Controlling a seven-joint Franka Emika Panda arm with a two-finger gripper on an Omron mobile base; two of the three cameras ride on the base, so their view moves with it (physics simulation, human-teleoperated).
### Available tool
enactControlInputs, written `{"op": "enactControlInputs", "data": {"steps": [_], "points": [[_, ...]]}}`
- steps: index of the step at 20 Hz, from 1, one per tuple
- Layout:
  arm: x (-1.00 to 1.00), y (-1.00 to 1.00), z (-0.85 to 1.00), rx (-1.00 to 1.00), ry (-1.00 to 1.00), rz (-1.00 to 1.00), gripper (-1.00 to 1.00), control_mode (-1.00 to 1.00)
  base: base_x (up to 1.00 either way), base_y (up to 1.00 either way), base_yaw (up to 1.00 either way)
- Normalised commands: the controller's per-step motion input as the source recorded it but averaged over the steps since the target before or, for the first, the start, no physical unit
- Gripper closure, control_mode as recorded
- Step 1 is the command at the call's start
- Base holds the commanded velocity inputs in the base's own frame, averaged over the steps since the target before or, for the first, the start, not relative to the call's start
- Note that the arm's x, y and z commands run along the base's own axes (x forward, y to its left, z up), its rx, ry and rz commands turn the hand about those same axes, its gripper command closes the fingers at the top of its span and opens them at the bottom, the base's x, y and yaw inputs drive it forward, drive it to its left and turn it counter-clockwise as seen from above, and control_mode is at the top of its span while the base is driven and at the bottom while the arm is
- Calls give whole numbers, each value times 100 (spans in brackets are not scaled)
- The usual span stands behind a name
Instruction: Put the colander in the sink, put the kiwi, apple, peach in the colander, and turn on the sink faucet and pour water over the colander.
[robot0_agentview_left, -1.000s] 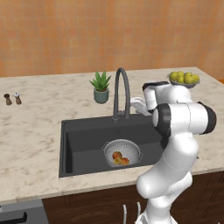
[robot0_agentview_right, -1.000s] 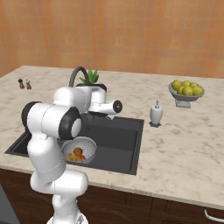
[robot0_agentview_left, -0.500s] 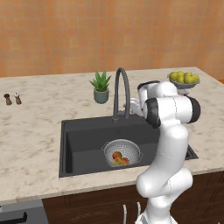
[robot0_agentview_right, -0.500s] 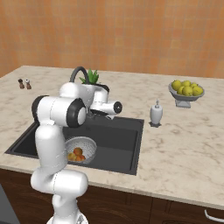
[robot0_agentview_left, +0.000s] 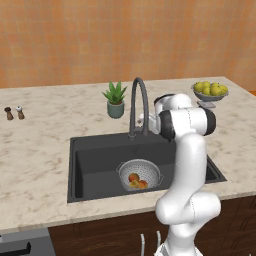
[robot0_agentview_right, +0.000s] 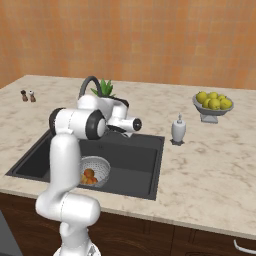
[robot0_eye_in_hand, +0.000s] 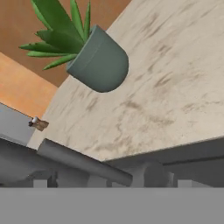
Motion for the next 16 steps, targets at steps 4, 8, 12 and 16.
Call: {"op": "enactControlInputs", "data": {"steps": [4, 8, 12, 16], "points": [[40, 0, -24, 3, 0, 0, -100, -100, 0, 0, 0], [31, 0, -22, 0, 0, 0, -100, -100, 0, 0, 0], [25, -2, -18, 0, 0, 0, 100, -100, 0, 0, 0], [2, -40, -16, 0, -5, 0, 100, -100, 0, 0, 0]]}}
